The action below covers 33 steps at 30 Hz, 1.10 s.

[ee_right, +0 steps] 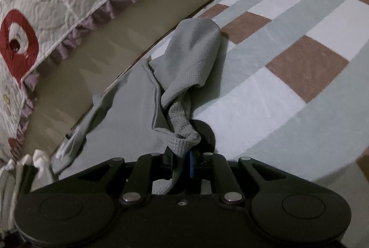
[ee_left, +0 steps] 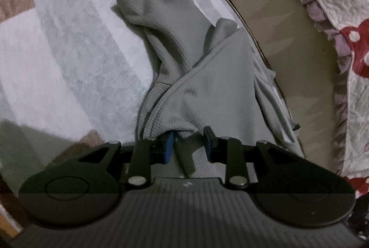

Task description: Fold clothes

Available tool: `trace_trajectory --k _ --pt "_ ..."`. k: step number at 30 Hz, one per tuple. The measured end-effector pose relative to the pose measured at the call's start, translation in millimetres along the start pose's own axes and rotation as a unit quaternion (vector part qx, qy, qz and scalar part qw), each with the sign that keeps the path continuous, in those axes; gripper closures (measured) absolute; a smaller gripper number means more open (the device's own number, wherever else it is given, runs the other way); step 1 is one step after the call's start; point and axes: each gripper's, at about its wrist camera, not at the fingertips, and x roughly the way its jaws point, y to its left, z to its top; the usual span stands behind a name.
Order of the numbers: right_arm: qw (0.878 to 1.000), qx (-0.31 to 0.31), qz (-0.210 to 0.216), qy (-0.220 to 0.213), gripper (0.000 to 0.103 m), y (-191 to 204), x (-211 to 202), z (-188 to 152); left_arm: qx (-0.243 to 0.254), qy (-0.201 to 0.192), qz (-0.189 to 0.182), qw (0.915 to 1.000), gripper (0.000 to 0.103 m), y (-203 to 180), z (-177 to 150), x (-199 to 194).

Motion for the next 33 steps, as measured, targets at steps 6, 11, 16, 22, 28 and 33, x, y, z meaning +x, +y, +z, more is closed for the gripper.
trace_trajectory --k 6,11,16,22,28,33 --pt "1.0 0.019 0.02 -0.008 0.073 0 3 1 0.167 -0.015 0.041 0.9849 0.05 -47 -24 9" --pt "1.0 0.009 0.027 -0.011 0.055 9 8 2 0.14 -0.026 0.036 0.9891 0.051 -35 -14 9" --pt "1.0 -0.015 0.017 -0.021 0.094 15 9 5 0.116 -0.033 0.092 0.9883 0.079 -27 -12 -8" --pt "0.995 -0.061 0.019 -0.074 0.094 32 -21 21 0.075 0.008 0.104 0.9917 0.08 -1 4 -18" --pt "0.994 -0.092 -0.032 -0.049 0.094 30 -7 12 0.181 -0.052 0.168 0.9676 0.043 -21 -6 -4" --pt "0.997 -0.065 -0.019 -0.039 0.087 20 -3 9 0.298 -0.072 0.191 0.9324 0.023 -42 -24 26"
